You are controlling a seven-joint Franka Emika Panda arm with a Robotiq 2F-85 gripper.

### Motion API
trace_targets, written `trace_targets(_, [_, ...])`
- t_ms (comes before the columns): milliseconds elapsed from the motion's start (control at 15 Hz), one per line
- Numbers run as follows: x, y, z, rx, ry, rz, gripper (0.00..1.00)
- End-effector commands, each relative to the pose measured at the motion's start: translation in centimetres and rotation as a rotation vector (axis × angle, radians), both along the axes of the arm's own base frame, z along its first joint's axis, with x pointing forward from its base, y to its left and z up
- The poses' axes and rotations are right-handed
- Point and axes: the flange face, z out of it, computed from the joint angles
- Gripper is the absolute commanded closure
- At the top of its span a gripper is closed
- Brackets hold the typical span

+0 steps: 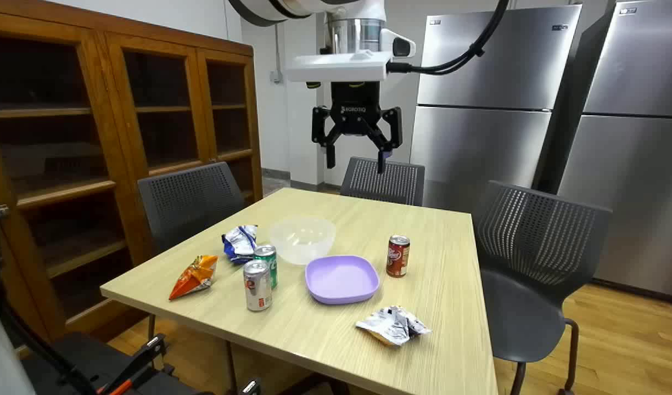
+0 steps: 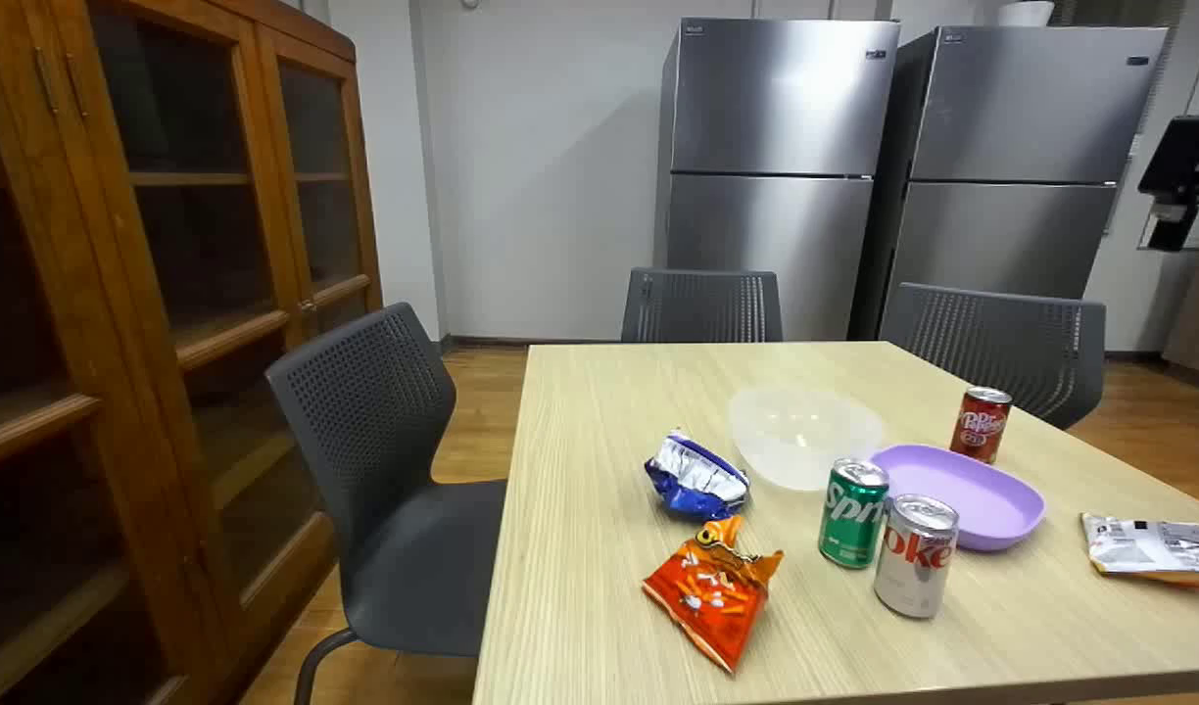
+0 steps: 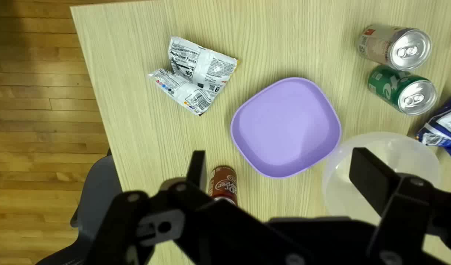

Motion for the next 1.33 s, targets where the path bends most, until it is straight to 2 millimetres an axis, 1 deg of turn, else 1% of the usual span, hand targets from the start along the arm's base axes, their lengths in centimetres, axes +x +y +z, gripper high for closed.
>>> trace_targets(0, [0.0, 0.0, 0.0, 0.000, 0.001, 0.000, 0.00])
trace_targets(467, [0.0, 0.0, 0.0, 0.000, 0.001, -0.001, 0.00])
trace_targets(667, [0.2, -0.3, -0.5, -0.001, -0.020, -0.042, 0.00])
trace_targets(800, [0.7, -0.7, -0.9, -0.002, -0.058, -0.073, 0.00])
trace_targets(1067, [2.4, -1.3, -2.7, -0.006, -0.109, -0.111, 0.00])
trace_targets(1267, [3.9, -1.7, -4.4, -0.004, -0.122, -0.131, 0.00])
